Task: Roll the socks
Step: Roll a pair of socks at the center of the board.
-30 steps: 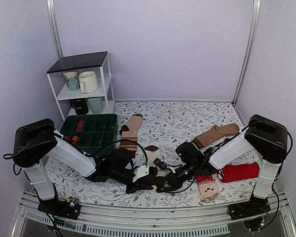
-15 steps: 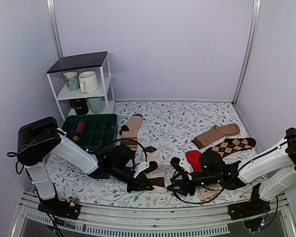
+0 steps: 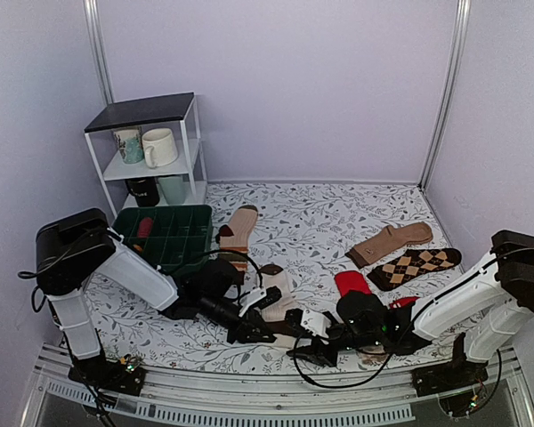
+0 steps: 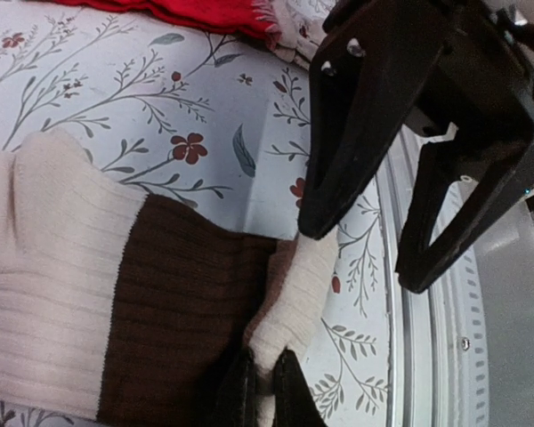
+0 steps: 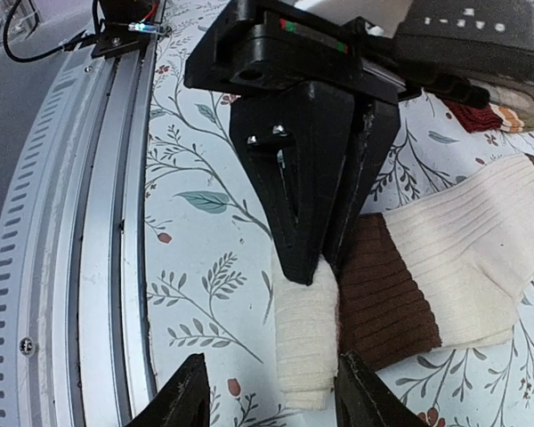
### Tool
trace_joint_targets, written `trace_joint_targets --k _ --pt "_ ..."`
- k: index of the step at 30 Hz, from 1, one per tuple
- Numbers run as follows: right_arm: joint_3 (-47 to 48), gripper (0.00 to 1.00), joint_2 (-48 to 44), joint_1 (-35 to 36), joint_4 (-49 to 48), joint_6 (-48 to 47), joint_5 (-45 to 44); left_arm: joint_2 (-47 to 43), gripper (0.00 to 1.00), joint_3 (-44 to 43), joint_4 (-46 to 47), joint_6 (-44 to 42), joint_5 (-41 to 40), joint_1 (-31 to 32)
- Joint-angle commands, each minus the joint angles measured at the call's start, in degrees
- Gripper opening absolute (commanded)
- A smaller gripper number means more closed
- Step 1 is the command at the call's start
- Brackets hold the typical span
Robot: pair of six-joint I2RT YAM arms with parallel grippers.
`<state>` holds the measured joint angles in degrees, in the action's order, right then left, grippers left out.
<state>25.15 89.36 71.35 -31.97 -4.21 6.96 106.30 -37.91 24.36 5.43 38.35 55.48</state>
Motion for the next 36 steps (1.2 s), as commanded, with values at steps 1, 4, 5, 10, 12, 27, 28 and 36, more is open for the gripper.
trace_joint_targets --k 1,4,5,10,12,27,28,36 --pt "2.6 0.47 2.9 1.6 -0.6 -2.5 -2.1 3.5 0.00 2.2 -10.0 0.4 -1.6 -0.6" --pt "3.1 0.47 3.8 1.9 -0.4 -2.8 -2.1 3.6 0.00 2.3 -9.7 0.4 -1.6 -0.7" --pt "3.3 0.47 4.3 1.9 -0.1 -2.8 -1.8 3.7 0.00 2.3 -9.6 0.4 -1.5 -0.7" --pt "3.9 0.47 6.9 1.9 1.9 -0.9 -1.3 3.7 0.00 2.3 -9.4 0.3 -1.3 -0.8" --pt "3.9 0.47 8.1 1.9 2.0 0.0 -2.1 3.8 0.00 2.4 -9.2 0.3 -1.3 -0.9" --pt "4.9 0.05 13.0 1.0 9.2 9.1 -2.9 -3.6 0.15 5.8 -2.0 0.1 -4.1 -1.1" --pt "4.4 0.05 12.5 0.6 9.2 9.9 -1.8 -5.0 0.17 6.4 -1.2 -0.2 -4.8 -1.1" --pt "4.6 0.04 12.3 -5.3 12.2 16.6 13.5 -16.8 0.32 11.2 4.7 -7.8 -8.2 -0.7"
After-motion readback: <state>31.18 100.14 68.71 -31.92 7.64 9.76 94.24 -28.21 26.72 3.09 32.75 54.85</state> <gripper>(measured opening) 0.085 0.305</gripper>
